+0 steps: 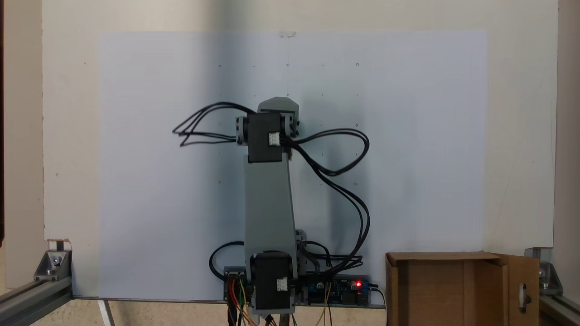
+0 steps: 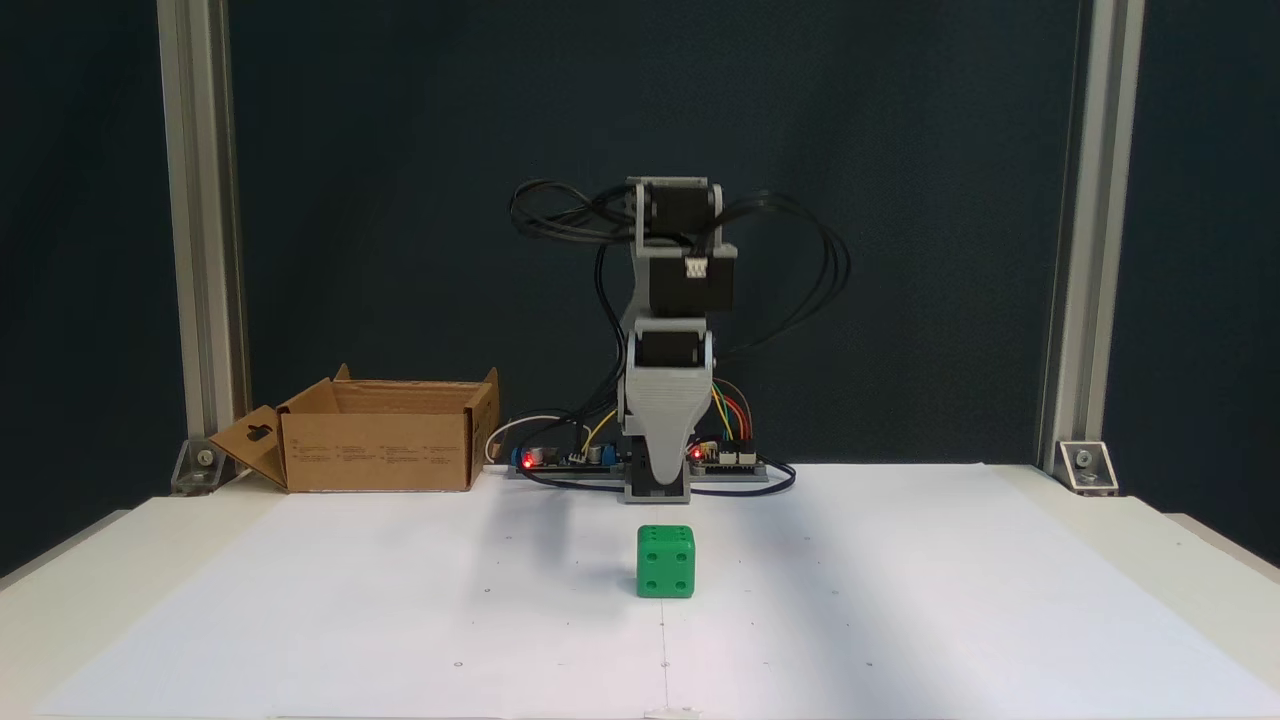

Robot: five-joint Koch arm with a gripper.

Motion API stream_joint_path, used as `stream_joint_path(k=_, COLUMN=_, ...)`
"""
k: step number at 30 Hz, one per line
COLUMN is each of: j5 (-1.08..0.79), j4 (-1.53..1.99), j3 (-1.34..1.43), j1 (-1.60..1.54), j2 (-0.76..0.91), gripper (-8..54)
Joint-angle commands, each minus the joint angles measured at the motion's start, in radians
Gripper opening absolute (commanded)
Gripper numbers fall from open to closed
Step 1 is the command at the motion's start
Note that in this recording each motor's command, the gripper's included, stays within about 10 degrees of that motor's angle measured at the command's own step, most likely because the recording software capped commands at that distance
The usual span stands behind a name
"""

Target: Grasp a green dice and put it in the bin.

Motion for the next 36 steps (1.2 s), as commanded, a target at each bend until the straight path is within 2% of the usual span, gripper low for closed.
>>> stream_joint_path(k=1, j5=0.095, j4=-0.003, j3=-0.06, j1=-0.008, j2=0.023, gripper=42.4)
stream_joint_path(k=16, j5=0.1, j4=-0.058, j3=-0.051, j1=-0.015, j2=-0.023, gripper=42.4)
stream_joint_path(k=36, j5=0.098, j4=-0.287, j3=0.204, j1=-0.015, j2=-0.058, gripper=42.4)
